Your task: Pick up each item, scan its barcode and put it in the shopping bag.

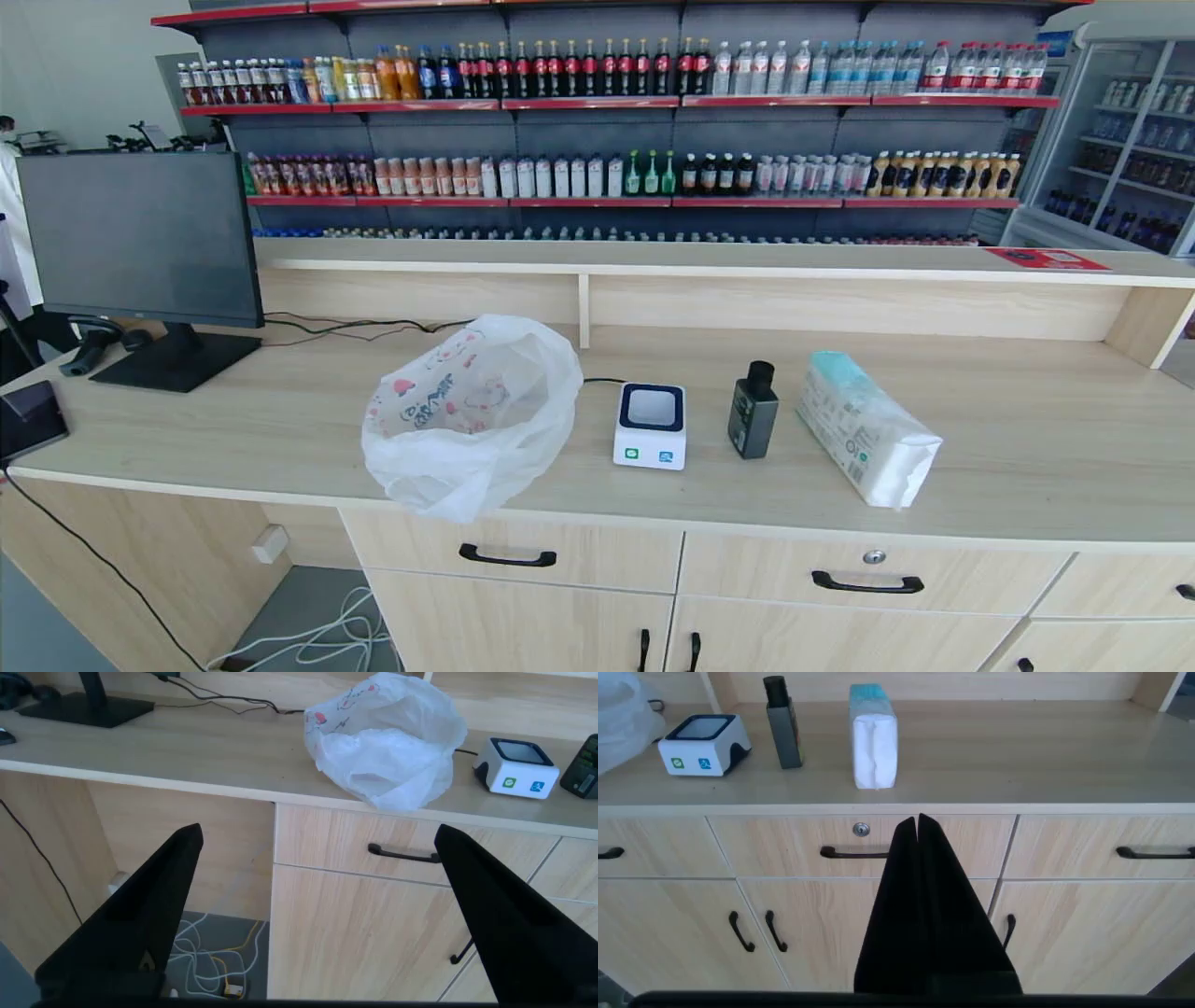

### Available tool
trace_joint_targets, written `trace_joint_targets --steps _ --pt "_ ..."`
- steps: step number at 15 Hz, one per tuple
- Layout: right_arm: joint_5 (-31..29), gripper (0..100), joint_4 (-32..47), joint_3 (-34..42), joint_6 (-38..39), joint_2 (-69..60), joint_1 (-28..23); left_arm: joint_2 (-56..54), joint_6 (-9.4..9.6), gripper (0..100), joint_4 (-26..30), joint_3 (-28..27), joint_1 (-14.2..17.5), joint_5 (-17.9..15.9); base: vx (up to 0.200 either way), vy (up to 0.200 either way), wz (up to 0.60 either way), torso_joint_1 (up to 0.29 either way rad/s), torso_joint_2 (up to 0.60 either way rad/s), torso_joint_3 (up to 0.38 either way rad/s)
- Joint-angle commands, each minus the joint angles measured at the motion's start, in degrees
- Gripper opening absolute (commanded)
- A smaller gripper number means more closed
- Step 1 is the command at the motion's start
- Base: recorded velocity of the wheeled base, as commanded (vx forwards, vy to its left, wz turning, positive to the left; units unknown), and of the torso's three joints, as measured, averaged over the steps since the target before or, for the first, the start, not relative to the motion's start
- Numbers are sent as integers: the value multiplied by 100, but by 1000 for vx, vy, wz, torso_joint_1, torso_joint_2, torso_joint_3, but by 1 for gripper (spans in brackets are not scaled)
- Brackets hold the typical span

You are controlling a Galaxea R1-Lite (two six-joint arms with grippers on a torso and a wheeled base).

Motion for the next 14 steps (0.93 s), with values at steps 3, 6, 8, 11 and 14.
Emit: trace_joint_targets --steps 3,6,8,11,14 --pt "8 0 0 0 59 0 -2 0 -2 100 2 1 1 -1 0 0 0 0 0 0" --pt "113 0 -26 0 95 9 51 0 -2 100 2 1 1 -1 0 0 0 0 0 0" --pt "596 0 -114 -404 -345 149 68 0 -2 100 2 1 1 -1 0 0 0 0 0 0" --pt "869 0 -404 -1538 -442 1679 77 0 -2 100 2 1 1 -1 0 0 0 0 0 0" --pt "860 0 -2285 -2584 -547 4245 244 0 -2 100 2 1 1 -1 0 0 0 0 0 0"
